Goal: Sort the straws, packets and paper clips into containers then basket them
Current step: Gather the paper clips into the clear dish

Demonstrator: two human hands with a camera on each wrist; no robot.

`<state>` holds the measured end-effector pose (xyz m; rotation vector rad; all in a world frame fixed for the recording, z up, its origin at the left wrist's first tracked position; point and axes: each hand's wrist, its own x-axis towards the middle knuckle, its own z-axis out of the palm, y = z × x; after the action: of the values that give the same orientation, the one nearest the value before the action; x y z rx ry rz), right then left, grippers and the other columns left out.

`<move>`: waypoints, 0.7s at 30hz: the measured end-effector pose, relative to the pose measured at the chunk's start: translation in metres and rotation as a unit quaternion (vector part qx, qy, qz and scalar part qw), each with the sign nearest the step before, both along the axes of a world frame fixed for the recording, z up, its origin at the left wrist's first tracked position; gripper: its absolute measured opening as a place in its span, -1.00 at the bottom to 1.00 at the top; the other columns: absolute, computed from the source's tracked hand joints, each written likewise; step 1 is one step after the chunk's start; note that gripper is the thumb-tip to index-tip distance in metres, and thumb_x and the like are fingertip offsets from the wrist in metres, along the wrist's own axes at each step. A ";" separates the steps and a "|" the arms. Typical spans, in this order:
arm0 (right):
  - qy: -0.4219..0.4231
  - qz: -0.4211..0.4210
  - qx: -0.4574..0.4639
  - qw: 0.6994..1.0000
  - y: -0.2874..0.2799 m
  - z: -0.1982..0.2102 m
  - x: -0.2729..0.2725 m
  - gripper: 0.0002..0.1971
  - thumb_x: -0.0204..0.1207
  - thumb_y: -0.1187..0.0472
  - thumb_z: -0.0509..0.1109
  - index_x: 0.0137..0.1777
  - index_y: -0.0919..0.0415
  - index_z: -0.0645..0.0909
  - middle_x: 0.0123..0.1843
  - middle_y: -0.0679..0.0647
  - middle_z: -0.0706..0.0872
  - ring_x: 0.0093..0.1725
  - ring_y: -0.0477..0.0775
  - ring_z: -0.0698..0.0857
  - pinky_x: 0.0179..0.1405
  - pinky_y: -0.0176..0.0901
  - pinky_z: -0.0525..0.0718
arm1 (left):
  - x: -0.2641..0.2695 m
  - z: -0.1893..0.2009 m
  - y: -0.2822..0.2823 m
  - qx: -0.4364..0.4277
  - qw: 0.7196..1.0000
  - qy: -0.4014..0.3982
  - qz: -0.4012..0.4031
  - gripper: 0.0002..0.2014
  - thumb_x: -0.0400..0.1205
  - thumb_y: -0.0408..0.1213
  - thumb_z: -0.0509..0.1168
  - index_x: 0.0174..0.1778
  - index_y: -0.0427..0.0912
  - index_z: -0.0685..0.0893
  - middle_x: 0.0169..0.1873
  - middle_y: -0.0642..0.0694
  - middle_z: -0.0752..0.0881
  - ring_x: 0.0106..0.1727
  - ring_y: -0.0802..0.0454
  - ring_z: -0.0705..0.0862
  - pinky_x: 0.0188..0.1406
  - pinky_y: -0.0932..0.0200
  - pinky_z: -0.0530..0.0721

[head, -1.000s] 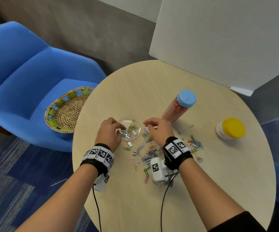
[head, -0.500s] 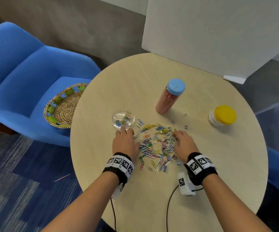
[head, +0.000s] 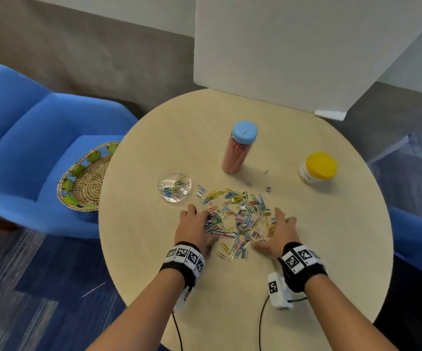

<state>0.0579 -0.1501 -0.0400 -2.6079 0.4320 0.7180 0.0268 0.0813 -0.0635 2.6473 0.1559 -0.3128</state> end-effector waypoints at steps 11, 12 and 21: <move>-0.078 0.203 -0.061 0.974 0.032 -0.002 0.023 -0.46 0.52 -0.01 0.48 0.49 -0.09 0.45 0.45 0.07 0.38 0.35 0.17 0.50 0.30 0.09 0.64 | 0.017 0.009 0.005 -0.049 0.998 -0.004 -0.034 -0.84 0.62 -0.24 0.38 0.09 -0.13 0.77 0.00 -0.13 0.72 0.06 -0.12 0.68 0.10 0.08 0.64; -0.085 0.204 -0.059 0.973 0.033 -0.003 0.024 -0.57 0.56 0.07 0.45 0.41 -0.05 0.52 0.37 0.07 0.44 0.30 0.16 0.54 0.27 0.08 0.66 | 0.018 0.010 0.007 -0.055 0.998 -0.001 -0.030 -0.83 0.61 -0.23 0.39 0.09 -0.11 0.79 0.00 -0.11 0.75 0.06 -0.10 0.69 0.12 0.09 0.65; -0.123 0.098 0.049 0.986 0.025 0.008 0.034 -0.77 0.47 0.27 0.54 0.12 0.15 0.83 0.08 0.06 0.84 0.01 -0.01 0.73 0.14 -0.32 0.60 | 0.033 0.031 0.036 -0.227 0.968 -0.045 0.100 -0.87 0.48 -0.37 0.54 -0.08 -0.14 0.87 -0.19 0.01 0.84 -0.15 0.17 0.76 0.09 0.28 0.73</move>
<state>0.0923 -0.1252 -0.0320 -2.6241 0.0639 0.4536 0.0594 0.1169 -0.0325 2.1660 0.2839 -0.1397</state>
